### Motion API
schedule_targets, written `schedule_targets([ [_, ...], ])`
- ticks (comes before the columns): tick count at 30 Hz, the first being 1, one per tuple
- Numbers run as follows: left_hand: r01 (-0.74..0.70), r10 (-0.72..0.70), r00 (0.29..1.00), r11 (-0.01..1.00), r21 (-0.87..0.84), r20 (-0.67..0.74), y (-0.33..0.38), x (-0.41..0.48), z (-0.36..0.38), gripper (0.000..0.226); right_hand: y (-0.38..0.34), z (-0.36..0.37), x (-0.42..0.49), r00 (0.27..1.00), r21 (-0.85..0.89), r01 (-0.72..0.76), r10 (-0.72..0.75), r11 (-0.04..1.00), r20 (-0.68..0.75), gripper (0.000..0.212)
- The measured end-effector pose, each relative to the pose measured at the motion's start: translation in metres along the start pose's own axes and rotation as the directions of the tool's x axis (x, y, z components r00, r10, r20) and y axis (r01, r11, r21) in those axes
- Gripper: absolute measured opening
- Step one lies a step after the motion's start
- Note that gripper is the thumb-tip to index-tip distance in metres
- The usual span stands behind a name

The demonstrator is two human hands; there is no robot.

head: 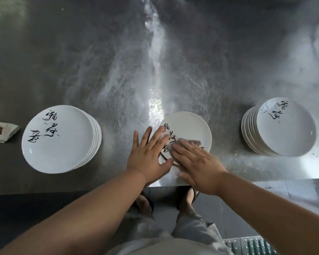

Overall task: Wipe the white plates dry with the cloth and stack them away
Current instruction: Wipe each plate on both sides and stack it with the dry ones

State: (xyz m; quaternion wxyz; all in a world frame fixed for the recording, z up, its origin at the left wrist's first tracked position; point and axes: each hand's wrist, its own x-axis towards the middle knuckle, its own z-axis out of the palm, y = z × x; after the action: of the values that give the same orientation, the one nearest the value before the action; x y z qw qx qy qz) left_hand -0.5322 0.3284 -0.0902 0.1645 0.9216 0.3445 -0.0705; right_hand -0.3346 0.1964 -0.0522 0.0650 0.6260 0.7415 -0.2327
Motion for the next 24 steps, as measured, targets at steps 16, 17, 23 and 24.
schedule_targets([
  [16,0.018,-0.018,1.000,1.000,0.011,-0.003,0.002,0.001,-0.001,0.082,0.034,-0.018,0.006,0.997,-0.106,-0.066,0.070,0.992,0.030,0.090],
  [17,0.016,-0.016,1.000,1.000,0.012,-0.006,0.001,0.000,-0.001,0.081,0.041,-0.024,0.012,0.990,-0.120,-0.136,0.140,0.983,0.028,0.093],
  [23,0.011,-0.010,1.000,1.000,0.029,-0.027,0.001,0.000,0.001,0.080,0.011,-0.009,-0.012,0.999,-0.027,-0.030,0.031,0.999,0.039,0.091],
  [24,0.009,-0.008,0.999,1.000,0.026,-0.034,0.001,0.000,0.002,0.080,0.011,-0.004,-0.020,0.999,-0.015,0.006,-0.006,1.000,0.046,0.089],
])
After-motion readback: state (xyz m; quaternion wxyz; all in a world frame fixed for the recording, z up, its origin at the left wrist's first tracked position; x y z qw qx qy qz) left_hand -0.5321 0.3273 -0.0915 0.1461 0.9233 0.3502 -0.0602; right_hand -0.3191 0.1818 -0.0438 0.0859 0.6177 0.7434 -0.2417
